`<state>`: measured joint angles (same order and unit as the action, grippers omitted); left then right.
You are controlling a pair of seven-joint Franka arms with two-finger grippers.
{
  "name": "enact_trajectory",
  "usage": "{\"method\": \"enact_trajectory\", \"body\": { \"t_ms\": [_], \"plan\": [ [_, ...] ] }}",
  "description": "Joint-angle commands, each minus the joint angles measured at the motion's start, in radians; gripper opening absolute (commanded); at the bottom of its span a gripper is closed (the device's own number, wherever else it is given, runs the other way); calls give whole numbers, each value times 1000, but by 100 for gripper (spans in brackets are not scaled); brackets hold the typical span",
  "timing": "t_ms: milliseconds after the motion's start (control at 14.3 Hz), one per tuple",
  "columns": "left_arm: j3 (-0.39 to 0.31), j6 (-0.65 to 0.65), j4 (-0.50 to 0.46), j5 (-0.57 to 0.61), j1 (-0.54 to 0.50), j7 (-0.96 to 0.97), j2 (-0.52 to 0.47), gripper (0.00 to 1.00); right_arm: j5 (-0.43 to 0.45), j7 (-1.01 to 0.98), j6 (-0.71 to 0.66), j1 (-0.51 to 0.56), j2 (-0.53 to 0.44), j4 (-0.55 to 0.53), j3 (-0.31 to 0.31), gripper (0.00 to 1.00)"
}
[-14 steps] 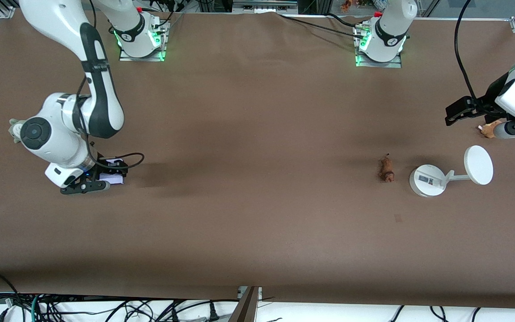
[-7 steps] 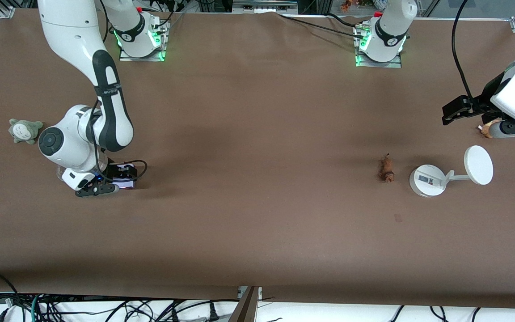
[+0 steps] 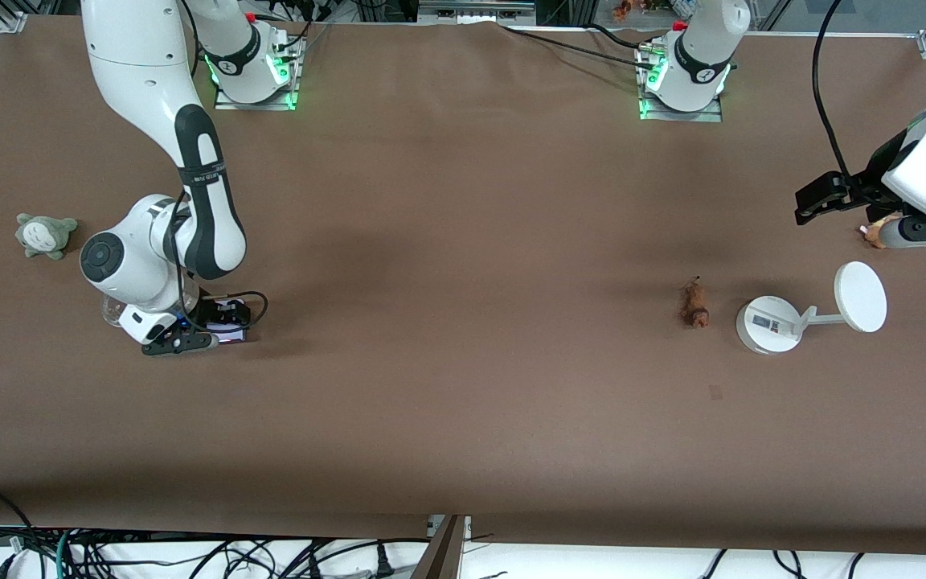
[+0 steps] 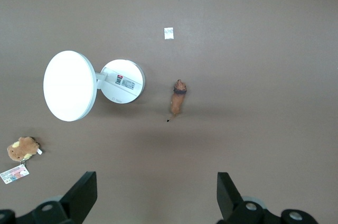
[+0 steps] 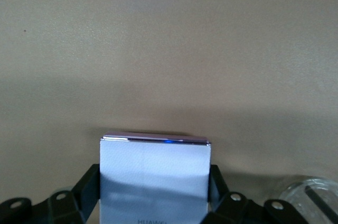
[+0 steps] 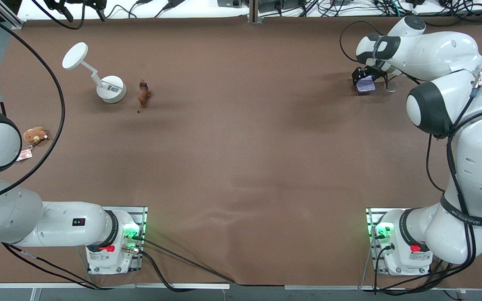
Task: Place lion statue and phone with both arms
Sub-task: 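Lower the phone beside the clear cup and open the right gripper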
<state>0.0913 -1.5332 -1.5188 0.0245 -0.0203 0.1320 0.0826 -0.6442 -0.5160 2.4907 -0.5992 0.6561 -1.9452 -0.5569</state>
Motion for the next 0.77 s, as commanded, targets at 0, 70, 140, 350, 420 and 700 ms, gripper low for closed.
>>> {"method": "enact_trajectory", "body": {
  "t_ms": [0,70,140,350,420,700],
  "plan": [
    [-4,8,-3,-23,3,6,-17,100,-40,-35,19,-1,-9,-9,3,96],
    [-4,8,-3,-23,3,6,-17,100,-40,-35,17,-1,-9,-9,3,99],
    [-4,8,-3,-23,3,6,-17,100,-40,-35,17,-1,-9,-8,3,99],
    [-4,8,-3,-23,3,6,-17,100,-40,-29,10,-8,-18,-3,3,99],
    [-4,10,-3,-23,3,6,-17,100,-40,-27,5,-13,-33,2,2,99],
    [-4,10,-3,-23,3,6,-17,100,-22,-4,-189,-17,-131,18,-47,99]
  ]
}}
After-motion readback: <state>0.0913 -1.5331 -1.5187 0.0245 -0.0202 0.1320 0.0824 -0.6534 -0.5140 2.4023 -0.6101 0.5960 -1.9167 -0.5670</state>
